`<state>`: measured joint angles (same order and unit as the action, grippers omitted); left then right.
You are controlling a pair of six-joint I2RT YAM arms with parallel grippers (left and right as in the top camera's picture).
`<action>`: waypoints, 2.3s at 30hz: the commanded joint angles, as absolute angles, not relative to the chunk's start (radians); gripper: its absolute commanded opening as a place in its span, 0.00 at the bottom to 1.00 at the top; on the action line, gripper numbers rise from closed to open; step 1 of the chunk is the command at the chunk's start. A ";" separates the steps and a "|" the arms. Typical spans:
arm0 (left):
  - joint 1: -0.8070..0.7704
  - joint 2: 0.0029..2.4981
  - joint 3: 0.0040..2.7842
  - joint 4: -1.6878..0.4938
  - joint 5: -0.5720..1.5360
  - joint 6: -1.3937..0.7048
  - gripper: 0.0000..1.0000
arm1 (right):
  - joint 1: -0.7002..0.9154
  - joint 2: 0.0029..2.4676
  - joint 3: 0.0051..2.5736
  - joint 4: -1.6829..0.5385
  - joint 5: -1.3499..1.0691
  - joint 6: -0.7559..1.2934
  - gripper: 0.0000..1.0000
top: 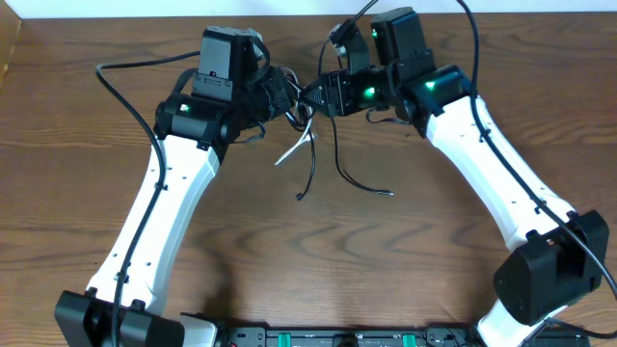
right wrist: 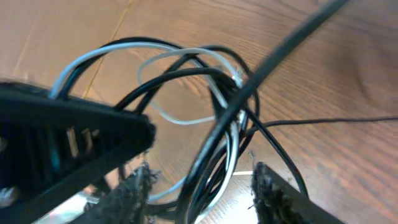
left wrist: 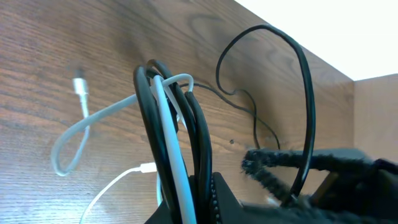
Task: Untangle cables
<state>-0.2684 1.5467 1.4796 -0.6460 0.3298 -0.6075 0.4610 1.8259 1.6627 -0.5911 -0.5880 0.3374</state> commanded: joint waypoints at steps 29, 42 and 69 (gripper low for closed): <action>-0.265 1.650 1.491 -0.826 -0.110 -0.603 0.08 | 0.089 1.569 1.649 -0.606 -0.642 0.391 0.01; -0.267 1.658 1.491 -0.812 0.135 -0.499 0.41 | 0.075 1.574 1.648 -0.693 -0.627 0.332 0.02; -0.208 1.661 1.327 -0.918 0.199 -0.229 0.57 | 0.205 1.667 1.646 -0.756 -0.513 0.218 0.23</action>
